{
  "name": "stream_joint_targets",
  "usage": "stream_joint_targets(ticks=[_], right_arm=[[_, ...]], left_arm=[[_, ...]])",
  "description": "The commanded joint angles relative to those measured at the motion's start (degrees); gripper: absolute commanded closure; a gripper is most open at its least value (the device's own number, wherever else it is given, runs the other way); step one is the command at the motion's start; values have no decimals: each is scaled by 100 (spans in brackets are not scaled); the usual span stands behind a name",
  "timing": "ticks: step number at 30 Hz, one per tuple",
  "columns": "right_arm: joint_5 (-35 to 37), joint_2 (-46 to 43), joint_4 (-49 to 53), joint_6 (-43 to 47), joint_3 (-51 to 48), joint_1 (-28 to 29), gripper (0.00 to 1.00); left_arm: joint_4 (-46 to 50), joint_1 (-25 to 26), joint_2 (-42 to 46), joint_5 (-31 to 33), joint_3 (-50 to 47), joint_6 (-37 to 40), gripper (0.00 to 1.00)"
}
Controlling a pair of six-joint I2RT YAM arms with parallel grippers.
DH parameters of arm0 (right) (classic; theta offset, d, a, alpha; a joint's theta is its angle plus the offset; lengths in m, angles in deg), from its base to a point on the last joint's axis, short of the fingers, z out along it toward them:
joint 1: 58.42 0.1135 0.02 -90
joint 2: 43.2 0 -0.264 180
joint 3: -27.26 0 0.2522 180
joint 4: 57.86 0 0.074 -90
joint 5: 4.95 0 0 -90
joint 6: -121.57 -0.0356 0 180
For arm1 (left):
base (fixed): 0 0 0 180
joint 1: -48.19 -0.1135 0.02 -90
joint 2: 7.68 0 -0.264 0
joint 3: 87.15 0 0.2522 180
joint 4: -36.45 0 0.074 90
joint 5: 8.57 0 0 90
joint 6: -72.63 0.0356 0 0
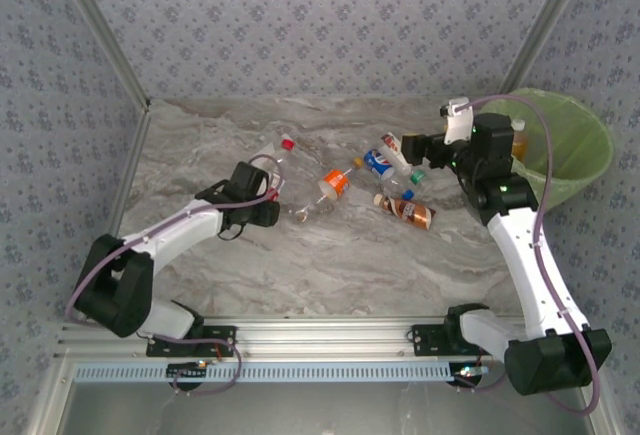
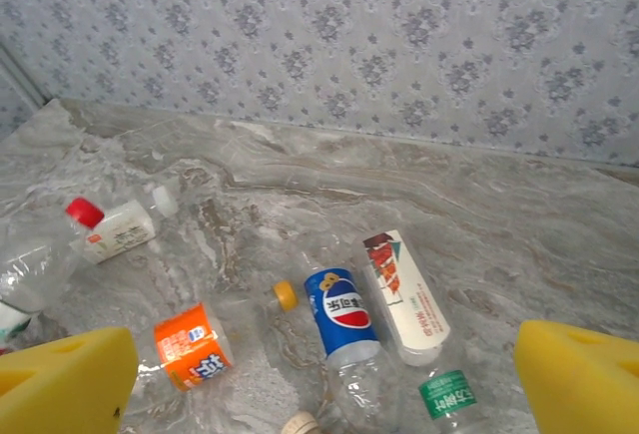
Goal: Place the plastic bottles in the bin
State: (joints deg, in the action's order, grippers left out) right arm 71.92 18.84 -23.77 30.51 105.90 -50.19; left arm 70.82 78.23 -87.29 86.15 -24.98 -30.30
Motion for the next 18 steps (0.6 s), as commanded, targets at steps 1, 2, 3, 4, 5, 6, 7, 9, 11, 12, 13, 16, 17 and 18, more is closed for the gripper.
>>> stream_joint_targets(ticks=[1, 2, 3, 4, 5, 6, 7, 9, 11, 12, 13, 16, 17, 18], right_arm=[[-114, -43, -244, -127, -20, 217, 1], [-72, -43, -290, -156, -26, 290, 1], [6, -38, -338, -226, -33, 355, 1], [87, -43, -393, -316, -44, 425, 1], [173, -43, -453, -427, -63, 482, 1], [253, -35, -524, -570, -85, 539, 1], [290, -29, -604, -711, -122, 601, 1], [340, -18, -724, -882, -158, 732, 1], [438, -7, -863, -1021, -200, 895, 1], [482, 3, -930, -1094, -211, 980, 1], [499, 1, -997, -1157, -223, 1070, 1], [619, 73, -1063, -1434, -148, 1260, 1], [662, 129, -970, -1519, -32, 1277, 1], [654, 217, -762, -1633, 132, 1280, 1]], left_arm=[[-353, 82, 515, -284, -113, -75, 47], [-469, 120, 633, -340, -151, -107, 47], [-605, 157, 763, -384, -190, -158, 47], [-748, 205, 896, -427, -235, -206, 47], [-867, 236, 987, -458, -272, -254, 47], [-1015, 283, 1091, -476, -310, -320, 47], [-1147, 334, 1176, -492, -331, -379, 47], [-1339, 438, 1271, -512, -361, -457, 47], [-1462, 555, 1312, -548, -340, -474, 47], [-1537, 627, 1325, -587, -317, -476, 47], [-1618, 700, 1328, -661, -305, -450, 47], [-1839, 884, 1301, -844, -240, -400, 47], [-1917, 946, 1294, -874, -237, -382, 47], [-2015, 1015, 1283, -879, -230, -357, 47]])
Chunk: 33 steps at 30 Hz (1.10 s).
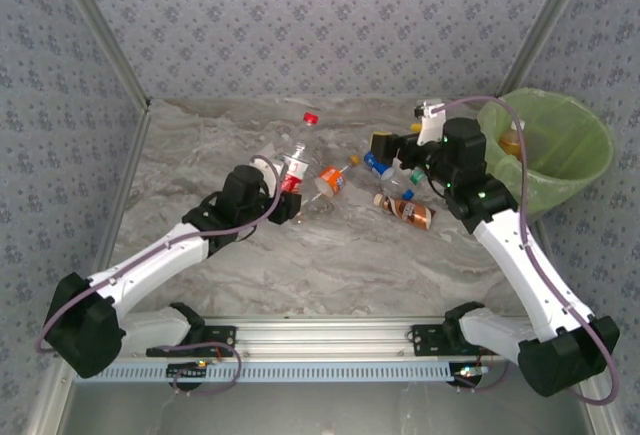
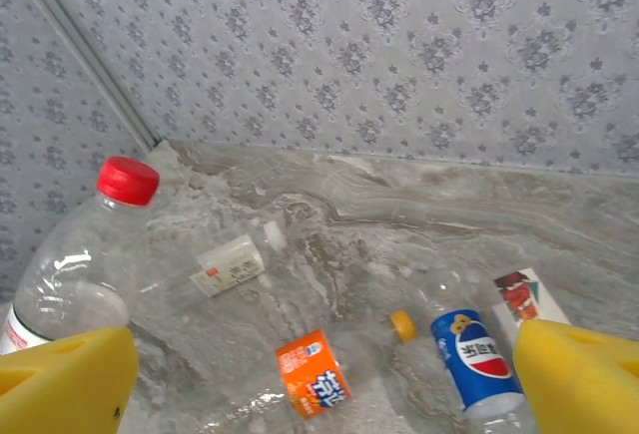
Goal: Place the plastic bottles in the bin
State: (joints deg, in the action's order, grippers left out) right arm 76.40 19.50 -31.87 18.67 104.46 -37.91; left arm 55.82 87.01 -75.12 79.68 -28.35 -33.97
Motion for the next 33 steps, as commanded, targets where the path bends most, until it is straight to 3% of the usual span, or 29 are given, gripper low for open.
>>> stream_joint_targets(ticks=[1, 12, 18, 20, 26, 33], right_arm=[[105, 243, 221, -505, 433, 56, 1], [-1169, 1258, 1064, -1242, 1807, 228, 7], [-1183, 1577, 746, -1290, 1891, 537, 10], [-966, 1657, 741, -1345, 1901, 609, 14], [-1020, 1645, 390, -1451, 1704, 639, 40], [-974, 1610, 359, -1442, 1672, 664, 57]], left_arm=[[-611, 217, 59, -245, 102, 52, 47], [-1048, 773, -277, -283, 372, 307, 46], [-1126, 889, -430, -392, 515, 418, 46], [-1184, 932, -445, -385, 513, 414, 46], [-1149, 1014, -546, -408, 551, 386, 46], [-1175, 1018, -584, -404, 533, 393, 45]])
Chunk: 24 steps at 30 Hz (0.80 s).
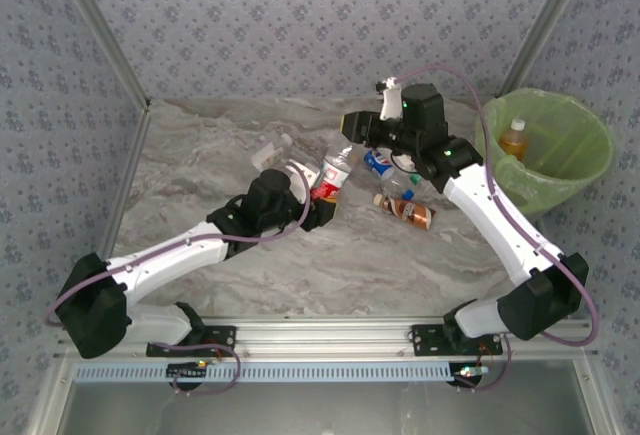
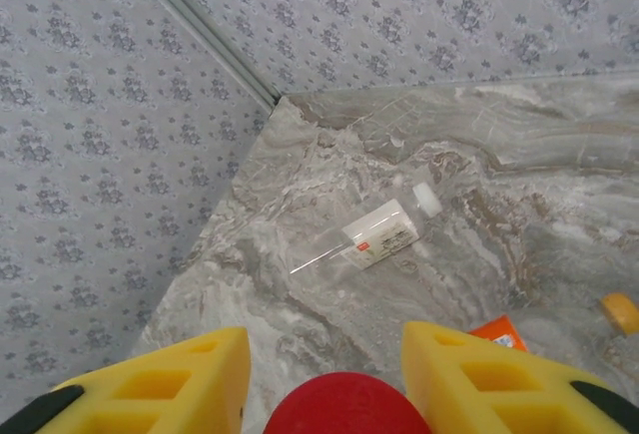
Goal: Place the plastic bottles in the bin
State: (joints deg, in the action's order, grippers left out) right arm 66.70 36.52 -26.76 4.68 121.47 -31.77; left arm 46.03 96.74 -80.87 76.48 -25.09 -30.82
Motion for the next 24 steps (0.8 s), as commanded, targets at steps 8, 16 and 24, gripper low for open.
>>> stream_joint_targets(ticks=[8, 16, 24], right_arm=[[173, -207, -222, -35, -124, 72, 97], [191, -342, -115, 33, -156, 94, 100], [440, -423, 78, 225, -117, 90, 100]], left_arm=[[-205, 46, 9, -76, 184, 70, 43], [-252, 46, 46, 3, 107, -69, 31], [-320, 42, 236, -29, -12, -16, 12]])
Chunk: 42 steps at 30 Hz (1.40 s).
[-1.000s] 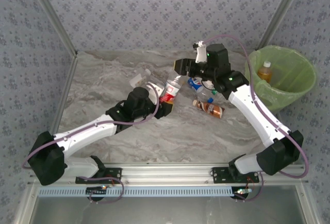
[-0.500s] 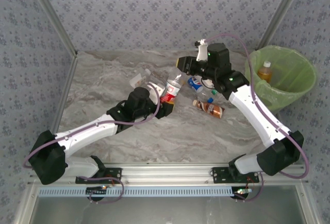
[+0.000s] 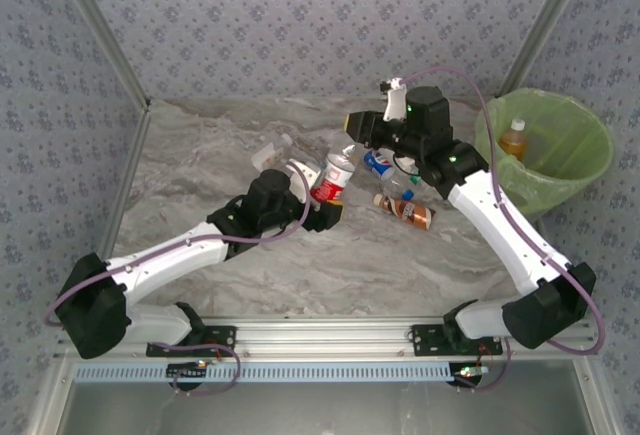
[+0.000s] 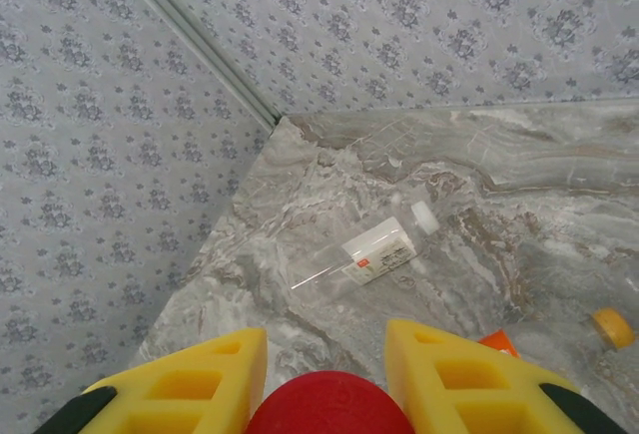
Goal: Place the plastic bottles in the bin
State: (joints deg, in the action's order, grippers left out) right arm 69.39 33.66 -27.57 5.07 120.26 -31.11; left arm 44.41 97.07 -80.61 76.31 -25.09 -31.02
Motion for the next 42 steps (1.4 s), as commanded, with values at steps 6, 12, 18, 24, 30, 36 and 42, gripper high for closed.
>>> stream_joint_targets(ticks=[6, 12, 18, 24, 30, 36, 42], right_arm=[[467, -195, 346, 394, 39, -8, 100], [634, -331, 445, 496, -4, -115, 100], [975, -550, 713, 736, 20, -271, 100], [1208, -1014, 824, 1033, -21, -573, 100], [1418, -1525, 821, 1323, -111, -972, 100], [1499, -1920, 773, 1684, -69, -1518, 100], [1654, -2107, 677, 2031, 28, -2068, 100]], left_arm=[[-429, 12, 510, 216, -263, -15, 2], [-446, -24, 774, 477, -415, 4, 1], [-466, -114, 924, 944, -545, -210, 1], [-354, -455, 992, 1321, -628, -958, 1], [-282, -750, 1039, 1865, -802, -1658, 1], [-96, -778, 1052, 2197, -888, -1663, 1], [-293, -781, 1036, 1792, -993, -1279, 1]])
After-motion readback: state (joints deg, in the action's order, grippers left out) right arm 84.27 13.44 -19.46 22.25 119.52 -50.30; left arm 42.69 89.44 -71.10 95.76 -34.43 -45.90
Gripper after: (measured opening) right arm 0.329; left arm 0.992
